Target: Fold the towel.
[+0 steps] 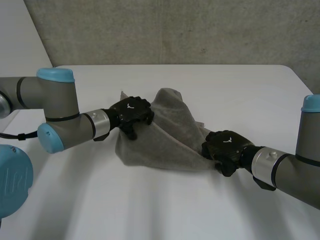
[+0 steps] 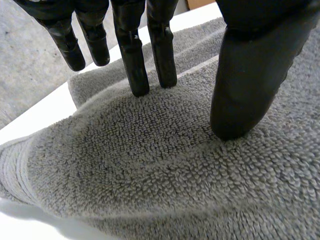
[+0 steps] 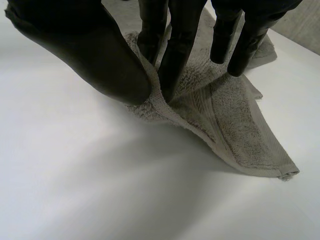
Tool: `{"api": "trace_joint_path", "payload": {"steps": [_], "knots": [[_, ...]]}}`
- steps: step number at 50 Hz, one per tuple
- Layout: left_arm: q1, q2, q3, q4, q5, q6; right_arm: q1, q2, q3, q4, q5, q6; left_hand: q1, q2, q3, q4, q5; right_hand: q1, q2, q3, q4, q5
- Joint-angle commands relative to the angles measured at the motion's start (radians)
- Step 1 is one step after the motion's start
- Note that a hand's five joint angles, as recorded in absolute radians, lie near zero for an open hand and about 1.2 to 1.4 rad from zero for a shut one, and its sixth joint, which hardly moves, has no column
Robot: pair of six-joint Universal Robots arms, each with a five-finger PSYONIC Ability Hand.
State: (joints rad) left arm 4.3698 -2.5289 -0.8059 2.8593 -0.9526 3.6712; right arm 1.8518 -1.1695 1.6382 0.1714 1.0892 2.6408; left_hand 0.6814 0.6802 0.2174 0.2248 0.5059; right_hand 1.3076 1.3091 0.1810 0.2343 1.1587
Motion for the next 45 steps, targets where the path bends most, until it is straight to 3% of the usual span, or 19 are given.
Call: {"api": "trace_joint_path", "payload": {"steps": [1,5,6,7,8,9,26,32,39,43,45], "knots": [[0.011,0.012,-0.016,-0.021,-0.008,0.029,0.003,0.007,-0.001,0.0,0.0,-0.001,0.16,0.161,-0.043,-0.05,0.16,0.089,0.087,-0.007,-0.06,0.063],[0.019,0.021,-0.021,-0.02,-0.011,0.03,0.004,0.007,-0.001,0.0,0.0,-0.001,0.137,0.138,-0.043,-0.05,0.138,0.089,0.087,-0.007,-0.06,0.063],[0.019,0.028,-0.022,-0.015,-0.011,0.029,0.004,0.007,-0.001,0.0,0.0,-0.001,-0.026,-0.025,-0.043,-0.05,-0.025,0.089,0.087,-0.007,-0.06,0.063],[0.019,0.028,-0.022,-0.015,-0.011,0.029,0.004,0.007,-0.001,0.0,0.0,-0.001,-0.027,-0.026,-0.043,-0.05,-0.027,0.089,0.087,-0.007,-0.06,0.063],[0.019,0.036,-0.028,-0.011,-0.012,0.03,0.004,0.007,-0.001,0.0,0.0,-0.001,-0.24,-0.238,-0.043,-0.05,-0.239,0.089,0.087,-0.007,-0.06,0.063],[0.019,0.044,-0.032,-0.006,-0.014,0.03,0.004,0.007,-0.001,0.0,0.0,-0.001,-0.274,-0.273,-0.043,-0.05,-0.273,0.089,0.087,-0.007,-0.06,0.063],[-0.015,0.005,-0.012,0.02,-0.02,0.03,0.009,0.007,0.002,-0.001,0.0,-0.001,-0.33,-0.329,-0.043,-0.05,-0.329,0.089,0.087,-0.007,-0.06,0.063],[-0.016,-0.016,0.008,0.012,-0.025,0.032,0.003,0.007,0.0,-0.001,0.0,-0.001,-0.259,-0.258,-0.043,-0.05,-0.258,0.089,0.087,-0.007,-0.06,0.063],[-0.006,-0.001,0.001,-0.029,-0.031,0.032,0.001,0.007,-0.004,-0.001,0.0,-0.001,0.133,0.134,-0.043,-0.05,0.134,0.089,0.087,-0.007,-0.06,0.063],[0.004,0.022,-0.012,-0.063,-0.031,0.038,0.003,0.007,-0.003,0.0,0.0,-0.001,0.178,0.179,-0.043,-0.05,0.179,0.089,0.087,-0.007,-0.06,0.063],[0.008,0.047,-0.038,-0.103,-0.031,0.081,0.004,0.007,-0.001,0.0,0.0,-0.001,0.306,0.308,-0.043,-0.05,0.307,0.089,0.087,-0.007,-0.06,0.063]]}}
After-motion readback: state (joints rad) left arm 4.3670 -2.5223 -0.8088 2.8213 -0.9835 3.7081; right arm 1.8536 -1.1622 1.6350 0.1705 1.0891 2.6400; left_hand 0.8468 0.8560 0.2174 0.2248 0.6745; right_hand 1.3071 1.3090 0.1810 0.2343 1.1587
